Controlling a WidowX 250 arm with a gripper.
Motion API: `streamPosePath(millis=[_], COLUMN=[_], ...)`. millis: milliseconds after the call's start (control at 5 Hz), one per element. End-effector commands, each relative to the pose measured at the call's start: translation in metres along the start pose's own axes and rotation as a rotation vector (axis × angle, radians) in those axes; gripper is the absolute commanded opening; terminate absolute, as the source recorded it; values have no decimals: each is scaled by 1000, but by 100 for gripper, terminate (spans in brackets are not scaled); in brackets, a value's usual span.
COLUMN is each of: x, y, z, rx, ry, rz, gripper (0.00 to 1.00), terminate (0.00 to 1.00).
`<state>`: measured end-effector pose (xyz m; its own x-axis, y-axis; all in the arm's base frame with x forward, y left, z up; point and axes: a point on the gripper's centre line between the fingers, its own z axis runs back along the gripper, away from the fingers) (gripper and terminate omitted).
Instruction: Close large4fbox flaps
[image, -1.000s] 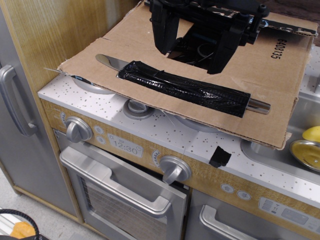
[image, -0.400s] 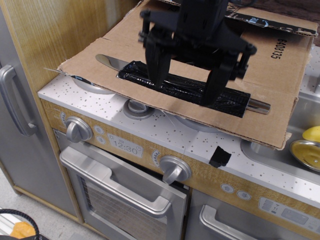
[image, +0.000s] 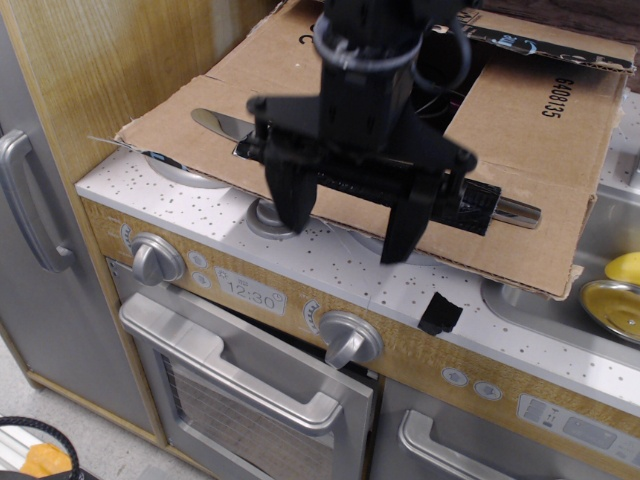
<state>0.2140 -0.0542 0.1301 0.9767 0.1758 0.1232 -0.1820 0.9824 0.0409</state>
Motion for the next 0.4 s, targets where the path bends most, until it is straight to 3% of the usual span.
streamPosePath(millis=[0, 200], x=[-3, 6], y=[2, 3], z=[-22, -32], rx=[-75, -114], ry=[-91, -129], rz=[18, -9], gripper=[100, 100], terminate=[0, 0])
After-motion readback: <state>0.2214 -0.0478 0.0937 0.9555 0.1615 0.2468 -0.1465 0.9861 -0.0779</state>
